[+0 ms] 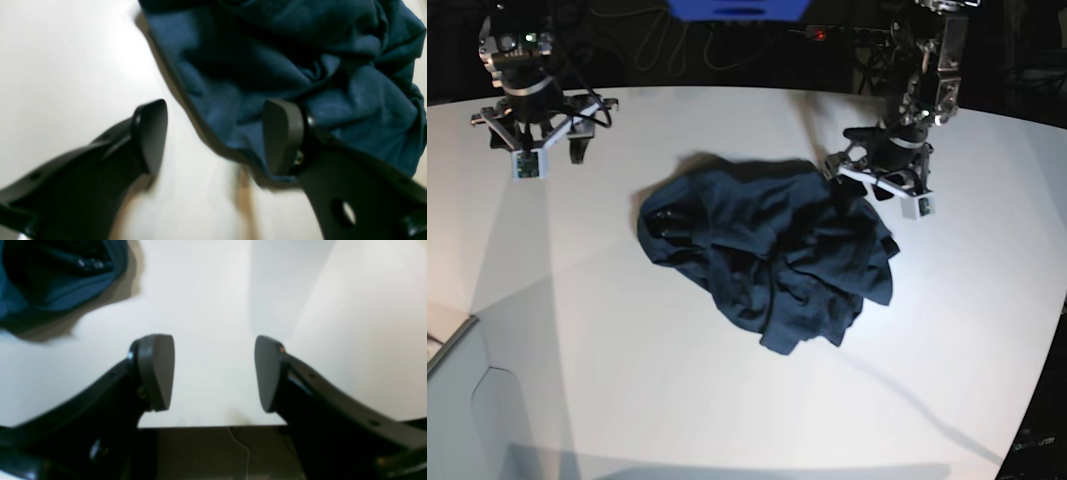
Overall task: Layout the t-shirt on the table in an organized manner, then fold the t-shirt properly
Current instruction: 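Grasp the shirt edge again with the left gripper, then lift the shirt with the left gripper, shake it out, lay it down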
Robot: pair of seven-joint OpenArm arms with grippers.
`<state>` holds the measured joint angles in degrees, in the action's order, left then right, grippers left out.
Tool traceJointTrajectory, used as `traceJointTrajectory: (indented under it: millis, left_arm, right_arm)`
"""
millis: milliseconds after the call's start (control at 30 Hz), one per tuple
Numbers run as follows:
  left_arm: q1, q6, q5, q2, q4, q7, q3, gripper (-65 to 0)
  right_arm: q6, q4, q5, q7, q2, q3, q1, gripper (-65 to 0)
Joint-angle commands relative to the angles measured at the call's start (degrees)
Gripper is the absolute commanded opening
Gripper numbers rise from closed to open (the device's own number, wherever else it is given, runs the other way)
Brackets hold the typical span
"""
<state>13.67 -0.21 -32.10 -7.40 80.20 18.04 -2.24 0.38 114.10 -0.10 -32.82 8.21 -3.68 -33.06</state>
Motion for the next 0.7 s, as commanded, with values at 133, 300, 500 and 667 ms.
traceJointTrajectory:
  millis: [133, 300, 500, 667]
  left_arm:
    - [-4.2, 0.0, -0.2, 1.5, -6.8, -0.7, -0.2, -22.0]
    - [-5.5, 0.0, -0.2, 2.3, -9.0, -0.7, 0.0, -26.2]
    - [-4.6, 0.0, -0.2, 2.3, -6.3, -0.4, -0.2, -65.0]
    - [0.0, 0.0, -0.3, 2.6, 1.7, -0.4, -4.9, -65.0]
  right_arm:
    - [0.0, 1.0, 0.0, 1.3, 0.3, 1.3, 0.0, -26.9]
    - [0.0, 1.0, 0.0, 1.3, 0.3, 1.6, 0.0, -26.9]
    - [0.0, 1.0, 0.0, 1.3, 0.4, 1.5, 0.0, -26.9]
    - [0.0, 1.0, 0.0, 1.3, 0.4, 1.5, 1.2, -26.9]
